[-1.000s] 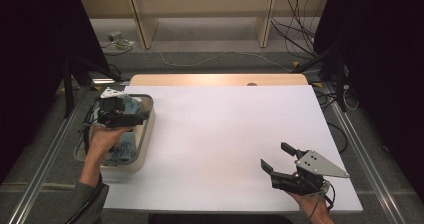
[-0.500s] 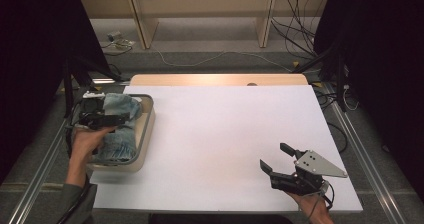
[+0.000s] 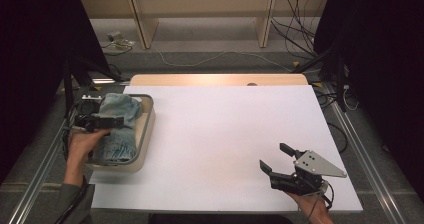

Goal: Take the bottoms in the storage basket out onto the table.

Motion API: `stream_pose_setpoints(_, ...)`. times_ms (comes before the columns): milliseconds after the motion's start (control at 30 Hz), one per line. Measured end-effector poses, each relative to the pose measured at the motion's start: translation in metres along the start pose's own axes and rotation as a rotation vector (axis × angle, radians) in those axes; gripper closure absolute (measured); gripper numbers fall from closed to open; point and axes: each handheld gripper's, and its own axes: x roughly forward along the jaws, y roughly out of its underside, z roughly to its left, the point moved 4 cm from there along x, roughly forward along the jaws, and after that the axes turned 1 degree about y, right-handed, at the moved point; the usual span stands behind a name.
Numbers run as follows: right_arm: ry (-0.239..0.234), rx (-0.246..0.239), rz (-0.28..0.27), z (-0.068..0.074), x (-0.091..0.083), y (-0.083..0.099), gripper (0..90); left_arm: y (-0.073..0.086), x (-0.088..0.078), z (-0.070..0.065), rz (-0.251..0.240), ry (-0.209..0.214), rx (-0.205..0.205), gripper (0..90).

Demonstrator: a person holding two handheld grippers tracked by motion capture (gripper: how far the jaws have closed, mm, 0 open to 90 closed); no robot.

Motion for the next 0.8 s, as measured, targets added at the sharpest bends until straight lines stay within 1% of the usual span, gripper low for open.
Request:
stream_pose_setpoints(33, 0.0, 0.0, 0.001, 0.0, 0.0, 0.0, 19.4, 0.001, 0.002, 0.0, 0.018, -0.01, 0.002, 5.7)
stream_pose_setpoints(100, -0.001, -0.002, 0.004, 0.0, 0.0, 0.0, 19.5, 0.002, 0.006, 0.0, 0.035, -0.02, -0.005, 5.6)
stream_pose_setpoints(200, -0.004, -0.004, 0.005, 0.001, 0.001, 0.001, 19.5, 0.004, 0.012, 0.001, 0.067, -0.022, -0.013, 5.2)
stream_pose_setpoints(300, -0.01, -0.005, 0.01, 0.001, 0.002, 0.001, 19.7, 0.007, 0.02, 0.004, 0.105, -0.038, -0.008, 5.1)
stream_pose_setpoints(400, -0.012, -0.007, 0.011, 0.002, 0.002, 0.001, 19.9, 0.006, 0.027, 0.007, 0.134, -0.047, -0.016, 5.1)
stream_pose_setpoints(467, -0.013, -0.01, 0.013, 0.002, 0.003, 0.002, 19.9, 0.006, 0.031, 0.007, 0.151, -0.038, -0.02, 5.1)
stream_pose_setpoints(533, -0.012, -0.005, 0.015, 0.002, 0.003, 0.002, 20.2, 0.007, 0.036, 0.006, 0.18, -0.003, -0.046, 3.9)
stream_pose_setpoints(567, -0.01, -0.004, 0.021, 0.002, 0.004, 0.002, 20.3, 0.009, 0.039, 0.005, 0.202, 0.014, -0.05, 3.1)
stream_pose_setpoints(633, -0.013, -0.006, 0.026, 0.002, 0.005, 0.003, 20.2, 0.012, 0.046, 0.005, 0.241, 0.006, -0.049, 3.1)
stream_pose_setpoints(733, -0.014, -0.01, 0.027, 0.003, 0.005, 0.003, 20.2, 0.013, 0.05, 0.007, 0.259, 0.01, -0.054, 2.8)
stream_pose_setpoints(800, -0.017, -0.013, 0.028, 0.004, 0.005, 0.003, 20.3, 0.013, 0.052, 0.008, 0.274, 0.015, -0.047, 2.4)
